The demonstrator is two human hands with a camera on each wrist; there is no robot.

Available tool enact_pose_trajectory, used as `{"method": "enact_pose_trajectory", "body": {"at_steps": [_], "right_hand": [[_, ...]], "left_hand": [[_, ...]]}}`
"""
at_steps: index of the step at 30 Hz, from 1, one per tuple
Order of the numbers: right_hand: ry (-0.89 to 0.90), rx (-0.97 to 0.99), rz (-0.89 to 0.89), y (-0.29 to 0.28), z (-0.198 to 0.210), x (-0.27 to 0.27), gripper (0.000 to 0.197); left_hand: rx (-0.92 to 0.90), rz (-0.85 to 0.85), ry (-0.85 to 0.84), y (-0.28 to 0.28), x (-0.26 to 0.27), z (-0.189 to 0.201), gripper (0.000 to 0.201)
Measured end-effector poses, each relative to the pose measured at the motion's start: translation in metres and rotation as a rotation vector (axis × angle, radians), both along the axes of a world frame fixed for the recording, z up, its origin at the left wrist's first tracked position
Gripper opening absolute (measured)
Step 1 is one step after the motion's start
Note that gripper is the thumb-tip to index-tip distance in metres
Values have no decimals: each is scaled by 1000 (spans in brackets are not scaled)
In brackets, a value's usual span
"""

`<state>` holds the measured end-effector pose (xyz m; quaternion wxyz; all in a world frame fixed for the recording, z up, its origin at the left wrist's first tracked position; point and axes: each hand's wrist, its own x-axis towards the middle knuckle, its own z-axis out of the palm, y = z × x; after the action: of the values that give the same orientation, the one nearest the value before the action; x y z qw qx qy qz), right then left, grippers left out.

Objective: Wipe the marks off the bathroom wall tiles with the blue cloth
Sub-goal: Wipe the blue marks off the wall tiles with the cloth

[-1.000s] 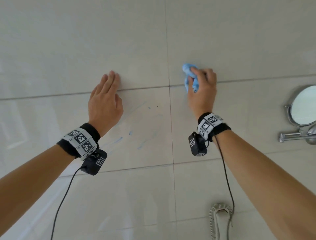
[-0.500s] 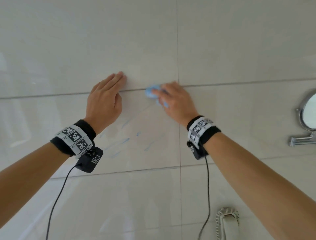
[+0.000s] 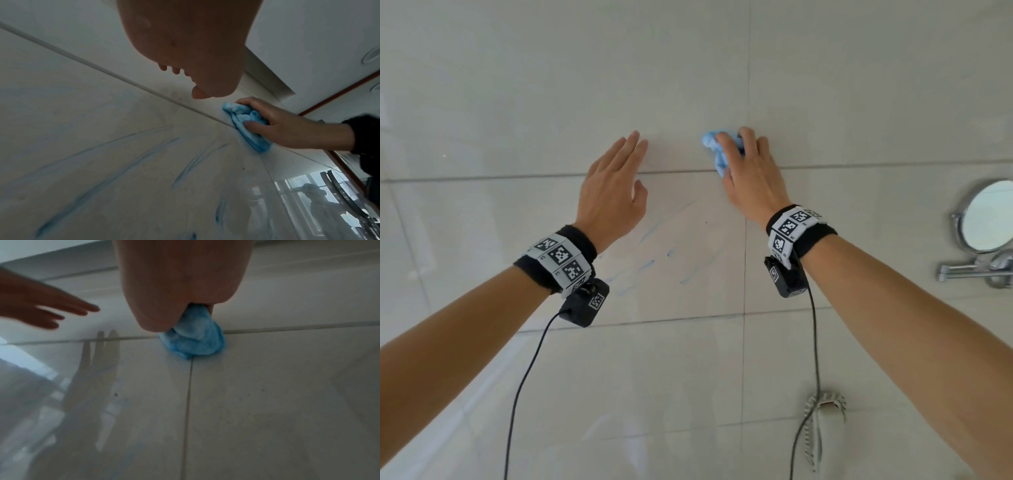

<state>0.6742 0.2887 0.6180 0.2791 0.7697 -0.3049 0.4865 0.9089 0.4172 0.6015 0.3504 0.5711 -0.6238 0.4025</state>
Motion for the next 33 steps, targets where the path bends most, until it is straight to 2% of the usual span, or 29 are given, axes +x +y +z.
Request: {"method": "enact_pose_trajectory", "body": {"at_steps": [3, 5, 8, 11, 14, 16, 20, 22, 25, 29, 31, 33], "right_hand": [[-71, 105, 134, 11, 10, -4, 46], [-148, 54, 188, 20, 25, -4, 43], [-299, -54, 203, 27, 55, 4, 48], [-406, -35, 206, 20, 71, 34, 54], [-484, -22, 241, 14, 63, 75, 55], [-412, -117, 293, 19, 39, 108, 56], [99, -324, 375, 52, -41, 178, 51], [218, -349, 362, 63, -48, 195, 48], [165, -345, 314, 72, -11, 207, 40], [16, -142, 290, 95, 37, 233, 46], [-13, -111, 309, 107, 43, 254, 48], [32, -147, 346, 116, 33, 280, 45]], "left_hand": [[35, 70, 24, 7, 8, -2, 73], [33, 103, 57, 14, 18, -2, 75], [7, 126, 128, 22, 35, -2, 73], [-21, 173, 216, 31, 60, -8, 74], [-38, 245, 378, 41, 87, -19, 78], [-44, 288, 518, 49, 107, -27, 83], [-12, 300, 793, 64, 146, -45, 97], [20, 290, 856, 73, 166, -51, 100], [77, 244, 853, 86, 197, -58, 99], [62, 237, 725, 109, 221, -70, 83], [21, 237, 647, 120, 233, -80, 73], [-3, 245, 613, 132, 248, -91, 71]]}}
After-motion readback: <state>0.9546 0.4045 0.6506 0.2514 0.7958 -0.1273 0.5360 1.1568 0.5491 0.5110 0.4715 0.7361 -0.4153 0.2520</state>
